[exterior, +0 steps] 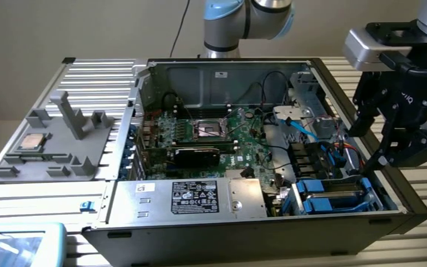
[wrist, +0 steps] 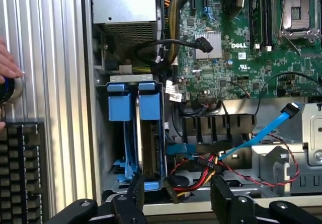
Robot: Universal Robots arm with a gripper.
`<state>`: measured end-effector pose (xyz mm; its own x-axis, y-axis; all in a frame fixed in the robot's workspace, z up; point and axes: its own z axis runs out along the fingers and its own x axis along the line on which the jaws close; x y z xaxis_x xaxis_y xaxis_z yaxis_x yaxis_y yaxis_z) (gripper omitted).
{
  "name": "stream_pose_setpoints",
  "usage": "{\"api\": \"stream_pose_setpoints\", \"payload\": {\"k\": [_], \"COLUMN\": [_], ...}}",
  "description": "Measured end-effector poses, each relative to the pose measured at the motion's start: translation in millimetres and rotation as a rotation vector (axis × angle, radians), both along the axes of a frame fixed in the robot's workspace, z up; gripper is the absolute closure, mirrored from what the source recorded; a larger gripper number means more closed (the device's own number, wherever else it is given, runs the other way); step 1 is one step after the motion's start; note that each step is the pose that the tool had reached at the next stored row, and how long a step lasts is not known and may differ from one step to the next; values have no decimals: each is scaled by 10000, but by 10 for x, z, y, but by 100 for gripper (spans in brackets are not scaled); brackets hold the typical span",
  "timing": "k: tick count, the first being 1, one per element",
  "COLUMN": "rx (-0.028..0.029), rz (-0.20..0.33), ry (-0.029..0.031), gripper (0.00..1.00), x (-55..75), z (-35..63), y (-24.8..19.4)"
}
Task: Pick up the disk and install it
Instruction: 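Insert the first disk wire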
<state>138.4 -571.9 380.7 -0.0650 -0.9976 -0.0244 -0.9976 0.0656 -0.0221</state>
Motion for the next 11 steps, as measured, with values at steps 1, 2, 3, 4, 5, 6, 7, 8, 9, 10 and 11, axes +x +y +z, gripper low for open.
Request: {"api": "stream_pose_setpoints", "payload": {"k": [1, 2, 3, 4, 5, 6, 7, 8, 9, 10, 11], "rx": [-2, 0, 1, 2, 1, 0, 2, 3, 1, 1, 0], "rz": [0, -1, 0, 0, 0, -4, -14, -41, -55, -55, -57], "ry": [1, 1, 2, 3, 2, 3, 5, 5, 6, 6, 6], "gripper": [36, 36, 36, 36, 36, 36, 36, 36, 36, 36, 36], "x": [9, 19, 28, 39, 53, 70, 85, 91, 91, 91, 91], "z": [-12, -26, -37, -50, -64, -78, -92, -99, -99, -99, -98], "y": [26, 55, 80, 106, 125, 137, 145, 149, 149, 149, 149]}}
